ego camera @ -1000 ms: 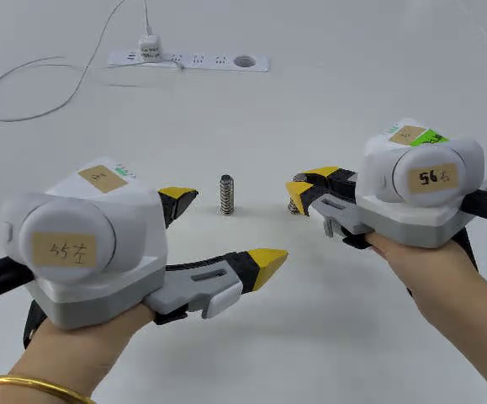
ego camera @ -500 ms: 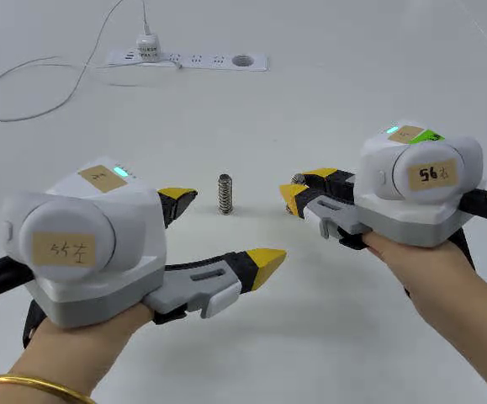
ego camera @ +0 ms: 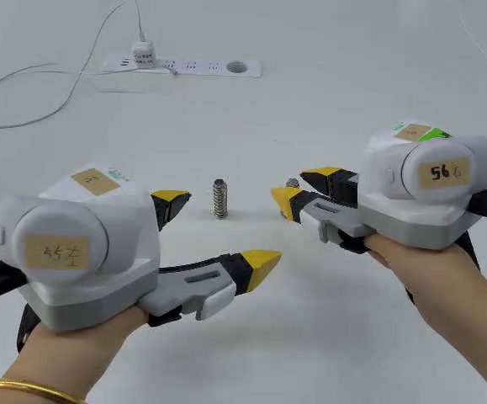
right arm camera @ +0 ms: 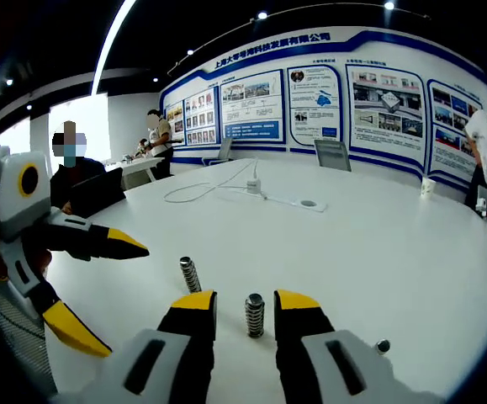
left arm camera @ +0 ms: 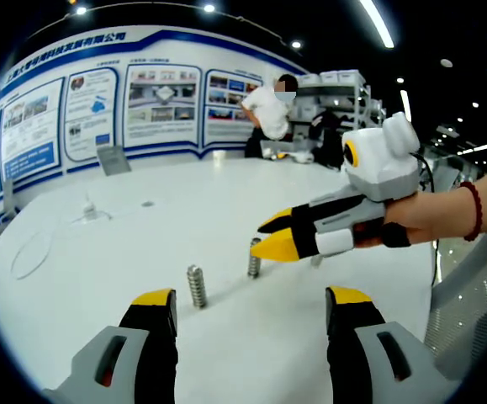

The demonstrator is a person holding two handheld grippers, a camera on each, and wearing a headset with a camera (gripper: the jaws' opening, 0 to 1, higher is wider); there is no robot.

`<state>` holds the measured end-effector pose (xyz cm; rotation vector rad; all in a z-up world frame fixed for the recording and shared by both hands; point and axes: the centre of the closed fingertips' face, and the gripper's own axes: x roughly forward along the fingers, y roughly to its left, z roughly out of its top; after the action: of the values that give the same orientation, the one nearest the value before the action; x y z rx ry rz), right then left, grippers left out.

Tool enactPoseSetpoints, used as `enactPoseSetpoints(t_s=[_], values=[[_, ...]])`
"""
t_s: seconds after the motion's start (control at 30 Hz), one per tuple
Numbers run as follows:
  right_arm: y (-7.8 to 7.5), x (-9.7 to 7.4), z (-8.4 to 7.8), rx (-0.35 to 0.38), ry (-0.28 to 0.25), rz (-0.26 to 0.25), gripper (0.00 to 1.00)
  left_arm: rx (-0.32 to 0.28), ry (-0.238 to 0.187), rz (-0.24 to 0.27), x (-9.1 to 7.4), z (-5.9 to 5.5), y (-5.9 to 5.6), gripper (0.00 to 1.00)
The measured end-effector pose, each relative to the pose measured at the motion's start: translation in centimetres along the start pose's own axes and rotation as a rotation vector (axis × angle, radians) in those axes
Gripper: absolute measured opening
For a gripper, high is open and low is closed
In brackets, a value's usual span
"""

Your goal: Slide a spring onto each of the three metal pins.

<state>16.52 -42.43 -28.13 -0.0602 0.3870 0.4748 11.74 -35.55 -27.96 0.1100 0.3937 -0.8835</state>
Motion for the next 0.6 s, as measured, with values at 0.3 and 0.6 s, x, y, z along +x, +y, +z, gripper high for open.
enactPoseSetpoints(t_s=[0.3,0.6], values=[[-0.5,-1.7,1.5,0.024,-0.031,-0.016,0.33,0.015,-0.002,-0.008,0.2,0.4,-0.4,0.75],[-1.2,-3.4,1.5,0.041,-0.026,-0.027,0.4,0.051,-0.009,-0.053,1.0,1.1,-1.8,0.73]])
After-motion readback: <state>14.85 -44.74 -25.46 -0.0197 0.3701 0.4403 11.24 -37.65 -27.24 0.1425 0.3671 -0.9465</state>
